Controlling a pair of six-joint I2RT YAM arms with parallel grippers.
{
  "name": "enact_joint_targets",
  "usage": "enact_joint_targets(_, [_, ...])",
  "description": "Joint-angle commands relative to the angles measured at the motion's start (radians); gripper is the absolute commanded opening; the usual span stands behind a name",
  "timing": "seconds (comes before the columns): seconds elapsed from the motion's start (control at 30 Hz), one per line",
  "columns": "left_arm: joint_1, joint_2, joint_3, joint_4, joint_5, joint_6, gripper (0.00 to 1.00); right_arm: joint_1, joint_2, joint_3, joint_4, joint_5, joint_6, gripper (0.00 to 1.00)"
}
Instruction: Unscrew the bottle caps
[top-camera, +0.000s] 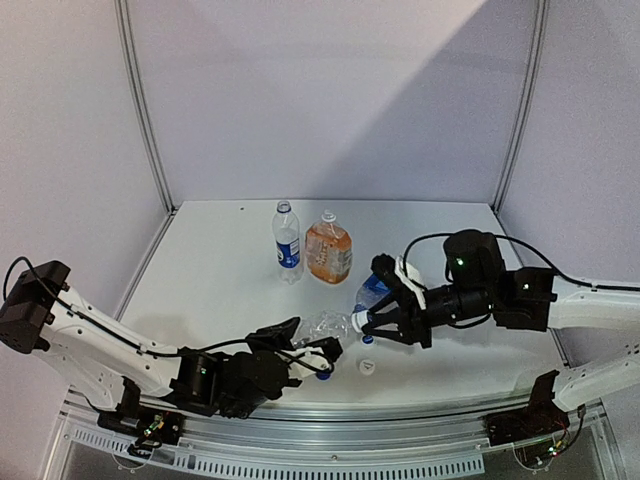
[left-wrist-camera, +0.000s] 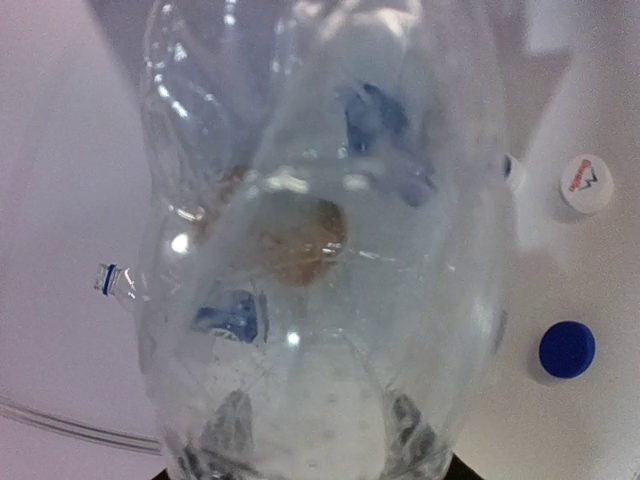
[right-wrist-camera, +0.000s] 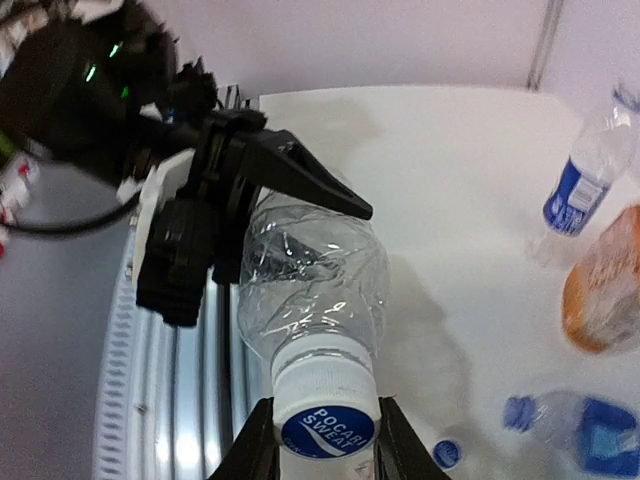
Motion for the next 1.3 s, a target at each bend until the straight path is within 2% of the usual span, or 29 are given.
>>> enact_joint_targets(0.0, [-0.02, -0.004, 0.001, -0.013, 0.04, -0.007, 0.26, 0.034, -0.03, -0.161, 0.211, 0.19, -0.903, 0.24])
enact_joint_targets(0.07, [-0.02, -0.002, 0.001, -0.013, 0.041, -0.007, 0.26, 0.074, -0.018, -0.154, 0.227, 0.297, -1.128, 0.26])
enact_joint_targets(0.17, [-0.02, -0.003, 0.003, -0.018, 0.035, -0.008, 0.26, 0.124, 0.025, -0.074, 0.1, 0.393, -1.274, 0.25])
enact_joint_targets(0.23, [-0.02, -0.006, 0.002, -0.022, 0.032, -0.011, 0.26, 0.153, 0.037, -0.042, 0.031, 0.456, -1.311, 0.27])
enact_joint_targets(0.3, [-0.02, -0.011, 0.002, -0.025, 0.031, -0.011, 0.26, 0.17, 0.032, -0.034, -0.011, 0.461, -1.312, 0.32])
enact_joint_targets(0.4, [-0.02, -0.013, 0.001, -0.023, 0.035, -0.014, 0.26, 0.186, -0.005, -0.046, -0.037, 0.417, -1.246, 0.56])
enact_joint_targets(0.43, [-0.02, -0.012, 0.0, -0.024, 0.035, -0.015, 0.26, 0.187, -0.027, -0.047, -0.047, 0.379, -1.221, 0.62])
enact_joint_targets(0.53, [-0.02, -0.01, -0.001, -0.024, 0.033, -0.014, 0.26, 0.197, -0.099, -0.07, -0.034, 0.249, -1.108, 0.67])
enact_joint_targets(0.6, [-0.02, -0.01, -0.001, -0.022, 0.031, -0.014, 0.26, 0.197, -0.158, -0.112, 0.037, 0.142, -1.018, 0.78])
enact_joint_targets(0.7, [-0.02, -0.008, -0.001, -0.021, 0.024, -0.013, 0.26, 0.197, -0.262, -0.199, 0.176, 0.014, -0.83, 0.82])
enact_joint_targets(0.77, [-0.02, -0.008, -0.004, -0.015, 0.023, -0.009, 0.26, 0.197, -0.35, -0.257, 0.333, 0.021, -0.648, 0.83])
enact_joint_targets(0.83, [-0.02, -0.006, -0.004, -0.013, 0.018, -0.006, 0.26, 0.197, -0.406, -0.253, 0.421, 0.162, -0.453, 0.85])
enact_joint_targets(0.87, [-0.02, -0.005, -0.004, -0.012, 0.015, -0.005, 0.26, 0.195, -0.418, -0.213, 0.392, 0.26, -0.239, 0.88])
enact_joint_targets(0.9, [-0.02, -0.004, -0.003, -0.013, 0.012, -0.005, 0.26, 0.189, -0.416, -0.141, 0.287, 0.311, -0.108, 0.88])
enact_joint_targets(1.0, [-0.02, 0.0, -0.005, -0.01, 0.008, 0.0, 0.26, 0.178, -0.333, 0.063, -0.011, 0.454, 0.097, 0.89])
enact_joint_targets(1.07, [-0.02, 0.006, -0.005, -0.004, 0.002, 0.009, 0.26, 0.161, -0.266, 0.154, -0.125, 0.493, 0.233, 0.86])
enact_joint_targets(1.17, [-0.02, 0.032, -0.002, 0.009, -0.024, 0.031, 0.26, 0.097, -0.135, 0.266, -0.288, 0.447, 0.389, 0.79])
enact_joint_targets(1.27, [-0.02, 0.049, 0.001, 0.02, -0.043, 0.047, 0.26, -0.065, -0.042, 0.285, -0.348, 0.199, 0.601, 0.75])
